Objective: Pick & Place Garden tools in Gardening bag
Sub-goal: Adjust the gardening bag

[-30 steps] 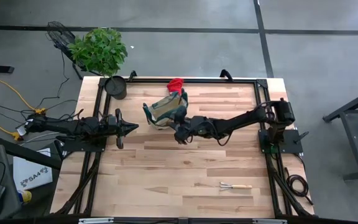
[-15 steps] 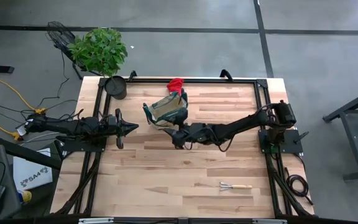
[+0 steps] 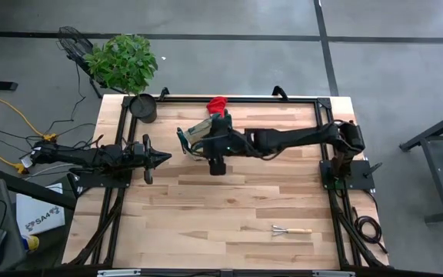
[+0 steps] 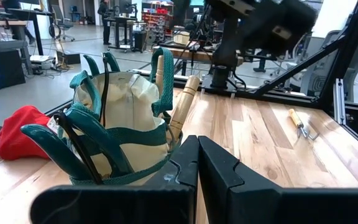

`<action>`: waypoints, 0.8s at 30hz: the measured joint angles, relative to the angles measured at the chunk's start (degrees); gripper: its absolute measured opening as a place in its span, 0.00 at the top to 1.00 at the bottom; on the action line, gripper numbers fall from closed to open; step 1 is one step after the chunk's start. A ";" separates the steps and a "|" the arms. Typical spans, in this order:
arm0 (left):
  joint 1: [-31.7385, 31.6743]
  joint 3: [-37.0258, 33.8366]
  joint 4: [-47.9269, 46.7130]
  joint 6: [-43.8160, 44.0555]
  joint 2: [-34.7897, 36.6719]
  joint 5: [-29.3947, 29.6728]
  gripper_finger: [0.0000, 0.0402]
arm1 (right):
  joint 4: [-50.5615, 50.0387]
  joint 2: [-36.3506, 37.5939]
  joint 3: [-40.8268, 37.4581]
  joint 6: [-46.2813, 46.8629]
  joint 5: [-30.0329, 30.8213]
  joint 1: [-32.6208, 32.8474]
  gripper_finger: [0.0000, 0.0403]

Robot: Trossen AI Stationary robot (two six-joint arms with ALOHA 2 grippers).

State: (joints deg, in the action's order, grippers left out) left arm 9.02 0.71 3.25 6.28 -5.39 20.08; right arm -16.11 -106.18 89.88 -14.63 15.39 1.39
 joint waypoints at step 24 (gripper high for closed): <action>-0.02 0.00 -0.01 0.01 0.00 -0.04 0.99 | 5.00 -7.53 -0.04 -4.89 -15.68 -5.77 0.37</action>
State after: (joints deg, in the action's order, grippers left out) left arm 8.99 0.71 3.24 6.30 -5.39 20.03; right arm -11.11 -113.71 89.84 -19.52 -0.30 -4.38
